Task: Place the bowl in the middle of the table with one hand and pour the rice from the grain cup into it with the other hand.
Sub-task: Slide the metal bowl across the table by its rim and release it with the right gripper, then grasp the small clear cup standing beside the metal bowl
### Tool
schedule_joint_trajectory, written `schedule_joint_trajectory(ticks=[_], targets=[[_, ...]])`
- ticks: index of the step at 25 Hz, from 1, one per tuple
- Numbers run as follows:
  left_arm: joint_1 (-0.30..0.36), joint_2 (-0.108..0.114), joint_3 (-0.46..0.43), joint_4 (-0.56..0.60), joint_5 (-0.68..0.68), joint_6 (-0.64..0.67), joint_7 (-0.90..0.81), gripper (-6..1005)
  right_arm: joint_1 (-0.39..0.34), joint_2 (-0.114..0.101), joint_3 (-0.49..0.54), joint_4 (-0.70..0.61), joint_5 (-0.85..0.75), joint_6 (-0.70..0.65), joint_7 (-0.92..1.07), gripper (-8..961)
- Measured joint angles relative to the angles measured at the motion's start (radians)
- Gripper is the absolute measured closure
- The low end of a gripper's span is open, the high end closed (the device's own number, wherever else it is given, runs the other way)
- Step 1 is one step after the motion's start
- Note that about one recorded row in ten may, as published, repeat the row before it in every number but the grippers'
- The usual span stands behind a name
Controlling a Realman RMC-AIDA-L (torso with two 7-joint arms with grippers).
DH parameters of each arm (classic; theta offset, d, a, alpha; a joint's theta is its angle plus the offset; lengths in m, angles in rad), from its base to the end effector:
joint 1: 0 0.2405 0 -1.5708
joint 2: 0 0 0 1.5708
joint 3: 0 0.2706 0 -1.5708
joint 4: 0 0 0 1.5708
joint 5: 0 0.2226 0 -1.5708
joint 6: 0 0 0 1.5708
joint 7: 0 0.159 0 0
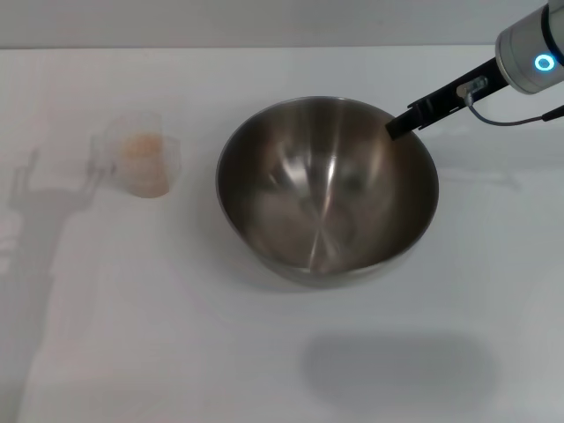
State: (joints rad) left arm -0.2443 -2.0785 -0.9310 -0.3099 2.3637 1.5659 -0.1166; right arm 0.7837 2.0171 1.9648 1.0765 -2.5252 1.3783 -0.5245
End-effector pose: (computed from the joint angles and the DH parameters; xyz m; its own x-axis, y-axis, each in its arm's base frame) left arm -0.3229 0.2947 0.0087 0.5821 -0.4040 0.7056 0.7388 -0.0995 -0.6665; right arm 0.1845 0.4444 0.0046 0.6618 -0.7476 -0.0555 -0.6837 -0.5715 -0.4538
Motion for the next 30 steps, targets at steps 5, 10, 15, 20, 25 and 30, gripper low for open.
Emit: schedule_joint_trajectory(ticks=[5, 10, 15, 20, 25, 30], targets=[[0.001, 0.000, 0.000, 0.000, -0.001, 0.002, 0.000, 183, -0.007, 0.000, -0.004, 0.057, -0.034, 0.023, 0.000, 641], [0.001, 0.001, 0.012, 0.002, 0.000, 0.003, 0.001, 183, -0.058, 0.004, -0.004, 0.214, -0.046, 0.035, -0.010, 597], [0.004, 0.001, 0.013, 0.006, -0.005, 0.003, 0.001, 183, -0.134, 0.019, -0.001, 0.419, -0.054, -0.010, -0.033, 577], [0.010, 0.001, 0.011, 0.003, -0.006, 0.006, 0.009, 184, -0.192, 0.033, 0.007, 0.514, -0.053, -0.118, -0.045, 556], [0.002, 0.002, 0.001, 0.009, -0.008, -0.001, 0.009, 184, -0.236, 0.054, 0.001, 0.557, -0.049, -0.226, -0.065, 535], [-0.002, 0.004, -0.003, 0.009, -0.008, -0.002, 0.009, 184, -0.290, 0.061, -0.023, 0.581, -0.015, -0.325, -0.075, 514]])
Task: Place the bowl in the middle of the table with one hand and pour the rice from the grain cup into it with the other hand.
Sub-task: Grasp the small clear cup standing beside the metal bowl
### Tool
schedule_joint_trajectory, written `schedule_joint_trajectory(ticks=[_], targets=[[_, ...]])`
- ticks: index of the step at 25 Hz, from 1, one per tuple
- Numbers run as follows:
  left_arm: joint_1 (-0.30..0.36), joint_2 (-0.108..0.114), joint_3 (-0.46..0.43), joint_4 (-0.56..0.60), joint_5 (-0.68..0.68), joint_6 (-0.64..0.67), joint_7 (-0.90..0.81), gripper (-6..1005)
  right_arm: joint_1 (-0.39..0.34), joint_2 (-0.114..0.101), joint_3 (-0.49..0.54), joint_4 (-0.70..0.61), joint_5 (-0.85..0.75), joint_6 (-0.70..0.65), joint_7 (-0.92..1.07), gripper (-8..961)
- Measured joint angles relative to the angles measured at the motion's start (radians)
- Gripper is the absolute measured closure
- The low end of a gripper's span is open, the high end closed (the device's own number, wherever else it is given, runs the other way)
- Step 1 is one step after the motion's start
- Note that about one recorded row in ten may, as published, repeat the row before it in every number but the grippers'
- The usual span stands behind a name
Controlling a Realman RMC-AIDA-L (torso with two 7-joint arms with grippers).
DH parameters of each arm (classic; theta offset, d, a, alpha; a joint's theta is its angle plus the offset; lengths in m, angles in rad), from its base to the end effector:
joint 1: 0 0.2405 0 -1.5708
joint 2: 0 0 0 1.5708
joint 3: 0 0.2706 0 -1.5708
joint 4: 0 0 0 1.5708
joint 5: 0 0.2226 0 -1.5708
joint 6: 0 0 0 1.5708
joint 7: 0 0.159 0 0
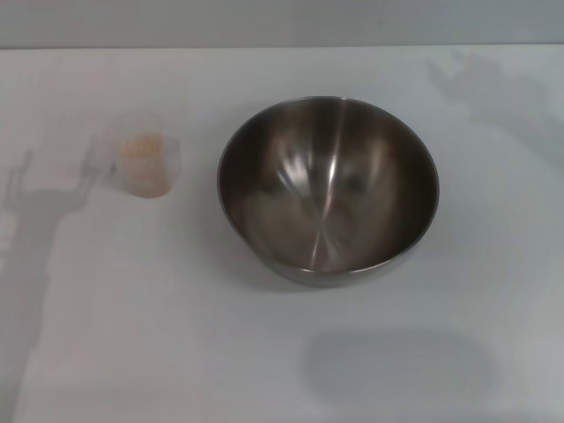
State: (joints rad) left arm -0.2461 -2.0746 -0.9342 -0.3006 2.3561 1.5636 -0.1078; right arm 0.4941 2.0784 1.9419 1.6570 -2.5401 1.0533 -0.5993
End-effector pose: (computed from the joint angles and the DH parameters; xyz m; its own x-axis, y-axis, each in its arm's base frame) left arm -0.3268 0.2950 0.0116 0.5981 -0.4008 0.6940 0.7306 -0.0832 -0.6777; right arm 0.1421 0.4368 0.1009 0.8727 -0.3233 -0.3659 -0.4822 -0.4528 -0.7500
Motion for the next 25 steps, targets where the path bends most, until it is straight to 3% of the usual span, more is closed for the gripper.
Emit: schedule_joint_trajectory(ticks=[4, 5, 7, 10, 14, 15, 16, 18, 25], targets=[[-0.002, 0.001, -0.010, 0.000, -0.001, -0.002, -0.003, 185, -0.119, 0.001, -0.091, 0.037, 0.069, -0.179, -0.033, 497], [-0.004, 0.000, -0.011, 0.001, 0.000, -0.005, -0.003, 185, -0.197, 0.002, -0.166, 0.065, 0.102, -0.303, -0.061, 493], [-0.005, 0.000, -0.011, 0.002, 0.000, -0.006, -0.003, 185, -0.238, 0.002, -0.205, 0.078, 0.112, -0.369, -0.071, 485], [-0.006, 0.000, -0.011, 0.002, 0.000, -0.007, -0.002, 185, -0.336, 0.003, -0.305, 0.089, 0.119, -0.556, -0.081, 403], [-0.002, 0.001, -0.011, 0.002, 0.000, -0.007, -0.008, 185, -0.441, 0.008, -0.422, 0.040, 0.120, -0.817, -0.080, 320], [-0.002, 0.001, -0.011, 0.002, 0.000, -0.007, -0.009, 186, -0.472, 0.009, -0.474, -0.008, 0.120, -0.954, -0.074, 320], [-0.002, 0.001, -0.011, 0.002, 0.000, -0.007, -0.009, 186, -0.472, 0.009, -0.474, -0.008, 0.120, -0.954, -0.074, 320], [-0.003, 0.001, -0.011, 0.002, 0.000, -0.007, -0.009, 186, -0.490, 0.009, -0.525, -0.070, 0.121, -1.097, -0.069, 320], [-0.006, -0.001, -0.002, 0.001, 0.000, -0.007, -0.009, 186, -0.478, 0.006, -0.745, -0.409, 0.121, -1.783, -0.034, 320]])
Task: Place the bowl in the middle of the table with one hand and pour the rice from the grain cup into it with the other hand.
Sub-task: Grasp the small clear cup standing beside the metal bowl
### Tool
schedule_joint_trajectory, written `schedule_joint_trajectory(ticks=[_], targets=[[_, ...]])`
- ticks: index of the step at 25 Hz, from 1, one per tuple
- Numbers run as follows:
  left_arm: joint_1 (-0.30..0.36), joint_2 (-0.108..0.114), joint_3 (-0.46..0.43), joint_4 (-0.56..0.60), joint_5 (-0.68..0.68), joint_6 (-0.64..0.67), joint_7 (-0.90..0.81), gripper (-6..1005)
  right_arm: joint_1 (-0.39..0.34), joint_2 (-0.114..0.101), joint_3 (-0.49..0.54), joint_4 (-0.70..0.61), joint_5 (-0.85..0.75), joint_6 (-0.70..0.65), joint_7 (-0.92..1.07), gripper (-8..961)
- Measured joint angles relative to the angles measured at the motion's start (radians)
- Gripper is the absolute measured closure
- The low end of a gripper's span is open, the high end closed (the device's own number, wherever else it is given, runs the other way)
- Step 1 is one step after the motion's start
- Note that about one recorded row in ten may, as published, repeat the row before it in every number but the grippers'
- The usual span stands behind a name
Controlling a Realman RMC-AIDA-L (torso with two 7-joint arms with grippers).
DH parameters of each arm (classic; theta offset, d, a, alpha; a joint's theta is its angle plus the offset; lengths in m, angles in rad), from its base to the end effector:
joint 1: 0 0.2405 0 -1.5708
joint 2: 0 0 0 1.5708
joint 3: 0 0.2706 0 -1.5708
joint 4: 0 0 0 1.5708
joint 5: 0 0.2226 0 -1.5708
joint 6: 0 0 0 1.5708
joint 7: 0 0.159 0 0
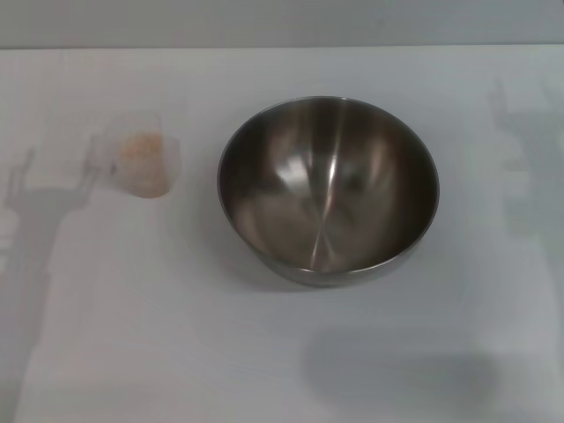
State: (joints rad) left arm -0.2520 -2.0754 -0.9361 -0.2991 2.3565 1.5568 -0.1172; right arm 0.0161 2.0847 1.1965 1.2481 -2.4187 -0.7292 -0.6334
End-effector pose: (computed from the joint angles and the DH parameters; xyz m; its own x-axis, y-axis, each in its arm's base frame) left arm -0.3261 0.2972 0.0109 0.5918 -0.3969 0.7016 0.7361 -0.0888 -0.6711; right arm 0.2280 0.3539 0.0371 0.8176 0.2555 -0.5161 -0.5482 0.0712 -0.8333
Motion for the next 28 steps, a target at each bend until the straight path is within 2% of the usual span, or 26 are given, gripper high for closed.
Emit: schedule_joint_trajectory(ticks=[4, 5, 6, 8, 15, 23, 25, 28], targets=[[0.000, 0.000, 0.002, 0.000, -0.001, -0.008, 0.000, 187, 0.034, -0.003, -0.049, -0.186, 0.000, -0.235, 0.093, 320], [0.000, 0.000, 0.002, 0.000, 0.000, -0.017, 0.001, 187, 0.063, -0.003, -0.050, -0.275, 0.000, -0.296, 0.165, 320], [0.000, 0.000, 0.002, 0.000, 0.000, -0.029, 0.004, 187, 0.063, -0.003, -0.050, -0.275, 0.000, -0.296, 0.165, 320], [0.001, 0.000, 0.002, 0.000, -0.001, -0.050, 0.008, 187, 0.108, -0.004, -0.046, -0.385, 0.000, -0.342, 0.262, 320], [0.022, -0.003, 0.028, -0.021, 0.001, -0.150, 0.040, 187, 0.219, -0.006, -0.022, -0.585, 0.000, -0.351, 0.368, 320], [0.131, -0.004, 0.110, -0.183, -0.012, -0.251, 0.213, 188, 0.275, -0.006, 0.024, -0.643, -0.001, -0.309, 0.369, 320], [0.143, -0.004, 0.145, -0.217, -0.048, -0.282, 0.249, 188, 0.286, -0.007, 0.039, -0.650, -0.002, -0.286, 0.368, 320], [0.140, -0.004, 0.234, -0.255, -0.173, -0.319, 0.337, 188, 0.302, -0.009, 0.052, -0.659, -0.006, -0.273, 0.363, 320]])
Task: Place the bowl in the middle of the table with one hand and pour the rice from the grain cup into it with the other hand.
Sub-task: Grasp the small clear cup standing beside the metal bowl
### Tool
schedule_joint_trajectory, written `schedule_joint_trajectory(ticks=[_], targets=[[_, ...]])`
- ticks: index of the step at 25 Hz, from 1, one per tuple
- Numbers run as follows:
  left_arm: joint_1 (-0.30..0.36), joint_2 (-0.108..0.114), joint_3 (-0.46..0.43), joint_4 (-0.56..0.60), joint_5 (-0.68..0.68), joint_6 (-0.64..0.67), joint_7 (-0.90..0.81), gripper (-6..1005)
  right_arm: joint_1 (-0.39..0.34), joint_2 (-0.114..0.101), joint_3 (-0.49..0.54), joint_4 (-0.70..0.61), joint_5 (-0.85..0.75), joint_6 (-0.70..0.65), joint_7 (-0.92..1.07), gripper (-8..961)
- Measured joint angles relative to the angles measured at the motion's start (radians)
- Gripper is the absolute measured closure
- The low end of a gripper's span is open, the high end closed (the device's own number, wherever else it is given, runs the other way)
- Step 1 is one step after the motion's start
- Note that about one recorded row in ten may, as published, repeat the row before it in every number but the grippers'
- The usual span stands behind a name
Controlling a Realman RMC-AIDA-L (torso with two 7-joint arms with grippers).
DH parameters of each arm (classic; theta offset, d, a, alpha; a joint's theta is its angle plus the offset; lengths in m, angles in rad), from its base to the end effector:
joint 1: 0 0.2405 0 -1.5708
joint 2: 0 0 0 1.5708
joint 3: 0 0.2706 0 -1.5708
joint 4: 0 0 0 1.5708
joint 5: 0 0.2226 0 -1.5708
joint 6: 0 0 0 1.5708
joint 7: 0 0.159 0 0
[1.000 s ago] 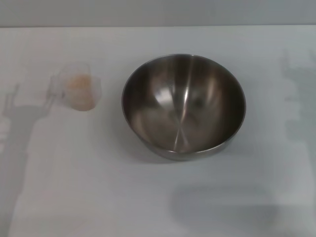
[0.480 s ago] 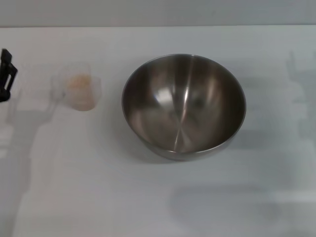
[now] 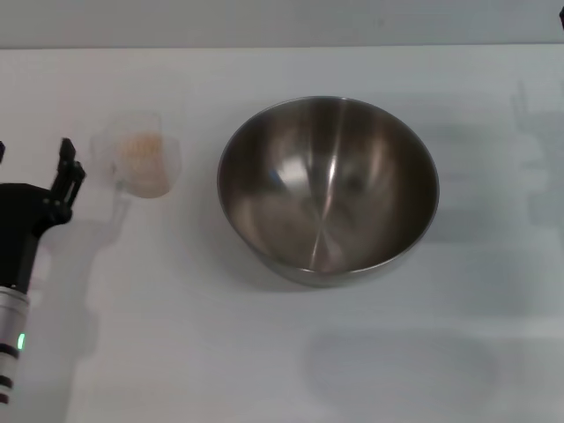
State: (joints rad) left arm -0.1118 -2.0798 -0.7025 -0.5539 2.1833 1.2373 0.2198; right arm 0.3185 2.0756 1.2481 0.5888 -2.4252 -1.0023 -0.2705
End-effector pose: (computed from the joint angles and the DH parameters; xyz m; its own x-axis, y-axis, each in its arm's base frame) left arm -0.3298 0.2731 -0.0589 0.7366 -0.0934 0.6698 0.6672 -0.0614 -0.7423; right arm 0.3080 0.3858 0.0150 0.7852 0.1921 -0.5887 -0.6109 0.0846 -0.7872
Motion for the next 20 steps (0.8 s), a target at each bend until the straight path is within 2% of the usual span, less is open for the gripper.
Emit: schedule_joint_trajectory(ticks=[3, 10, 14, 20], targets=[[-0.020, 0.000, 0.096, -0.041, -0.158, -0.032, 0.124, 188, 0.011, -0.001, 0.001, -0.005, -0.002, 0.001, -0.003, 320], [-0.075, 0.000, 0.196, -0.088, -0.403, -0.094, 0.288, 189, 0.023, -0.003, 0.002, -0.011, -0.003, 0.001, -0.004, 320], [-0.097, 0.000, 0.225, -0.091, -0.468, -0.110, 0.314, 189, 0.023, -0.005, 0.002, -0.012, -0.003, 0.001, -0.005, 320], [-0.125, 0.000, 0.226, -0.085, -0.490, -0.153, 0.316, 190, 0.023, -0.005, 0.002, -0.014, -0.003, -0.003, -0.006, 320]])
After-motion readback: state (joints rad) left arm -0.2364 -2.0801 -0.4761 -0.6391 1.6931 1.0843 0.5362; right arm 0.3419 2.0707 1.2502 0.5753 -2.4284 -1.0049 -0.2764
